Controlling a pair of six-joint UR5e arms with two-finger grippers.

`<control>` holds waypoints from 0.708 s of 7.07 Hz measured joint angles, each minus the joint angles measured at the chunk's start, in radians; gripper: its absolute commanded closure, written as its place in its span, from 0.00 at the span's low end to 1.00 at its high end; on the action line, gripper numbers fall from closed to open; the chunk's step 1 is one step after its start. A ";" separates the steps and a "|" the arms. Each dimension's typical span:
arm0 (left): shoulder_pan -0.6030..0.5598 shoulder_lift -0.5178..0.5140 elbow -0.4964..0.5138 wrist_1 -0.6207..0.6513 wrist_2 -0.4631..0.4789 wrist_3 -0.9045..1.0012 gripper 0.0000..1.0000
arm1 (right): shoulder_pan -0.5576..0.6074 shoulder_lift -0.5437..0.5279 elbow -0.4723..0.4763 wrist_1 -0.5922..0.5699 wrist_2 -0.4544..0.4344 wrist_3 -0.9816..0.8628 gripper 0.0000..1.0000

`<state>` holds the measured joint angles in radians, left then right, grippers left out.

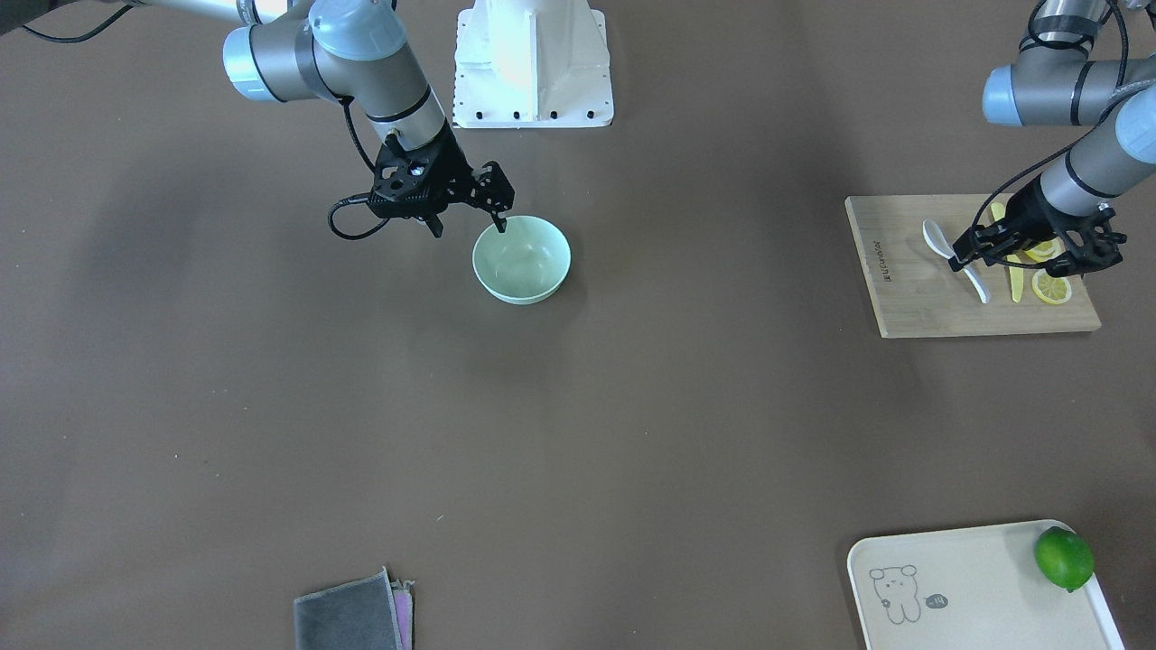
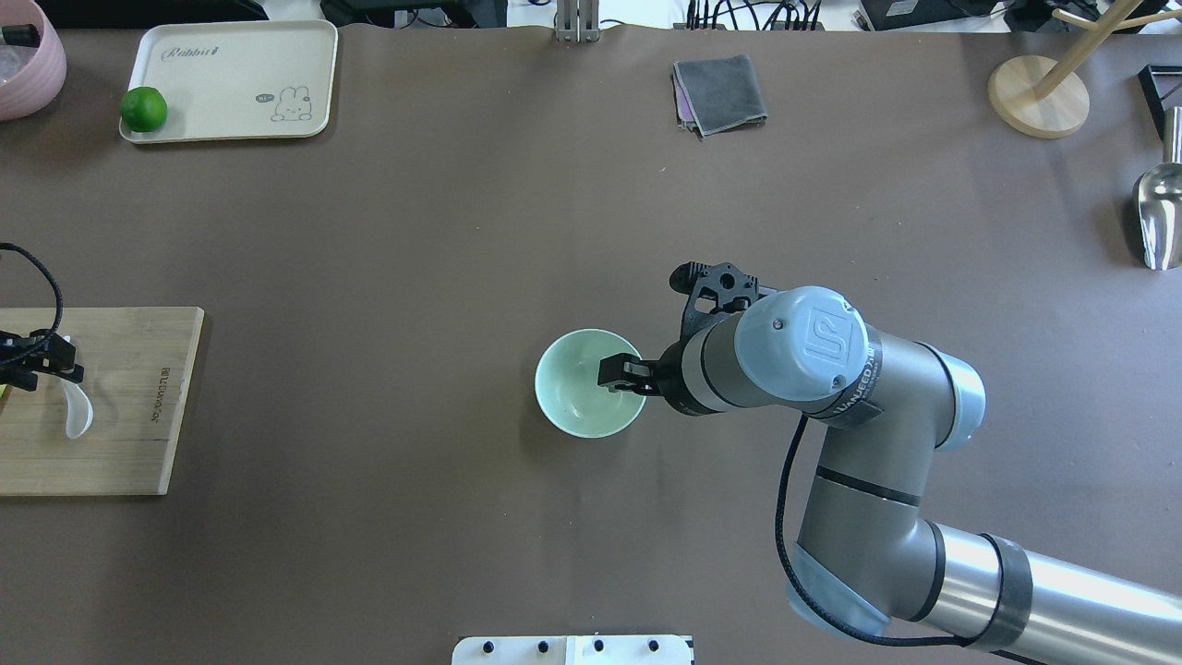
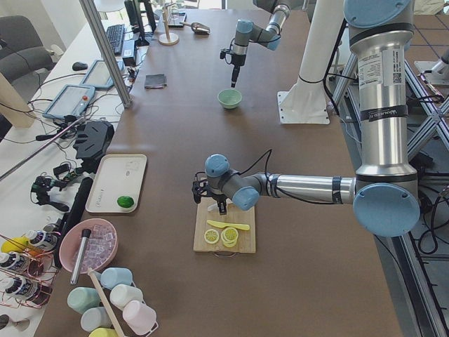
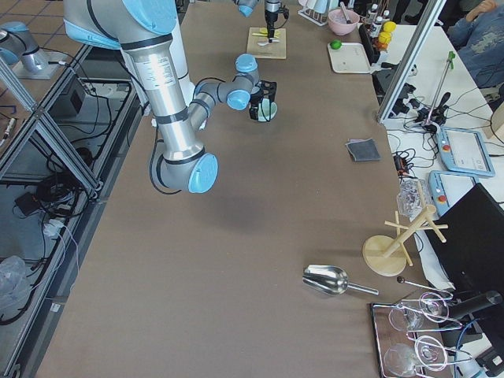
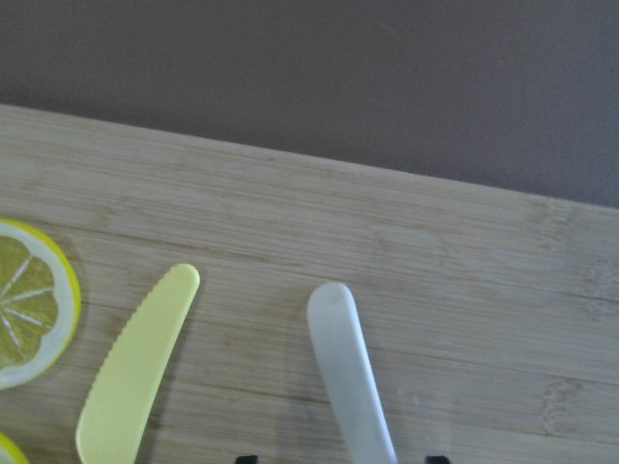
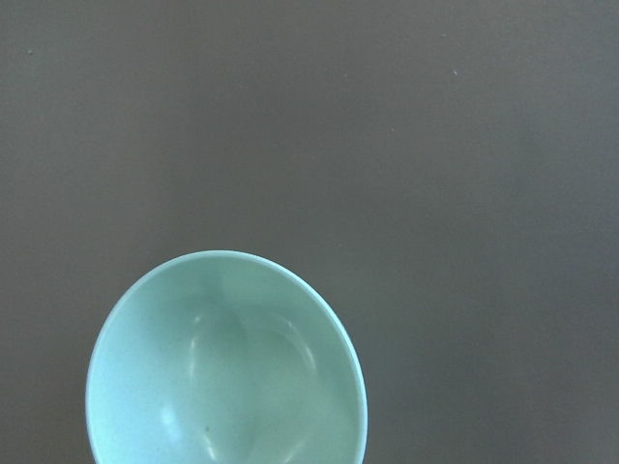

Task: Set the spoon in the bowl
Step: 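Release the bowl and withdraw the right gripper while the left gripper lifts the white spoon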

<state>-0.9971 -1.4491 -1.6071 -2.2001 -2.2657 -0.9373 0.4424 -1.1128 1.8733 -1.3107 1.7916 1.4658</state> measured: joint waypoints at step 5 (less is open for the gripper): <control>0.000 -0.011 0.002 -0.001 -0.001 -0.008 1.00 | 0.188 -0.177 0.167 -0.076 0.203 -0.113 0.00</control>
<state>-0.9971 -1.4597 -1.6049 -2.2015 -2.2667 -0.9455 0.6306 -1.2896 2.0405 -1.3863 1.9947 1.3531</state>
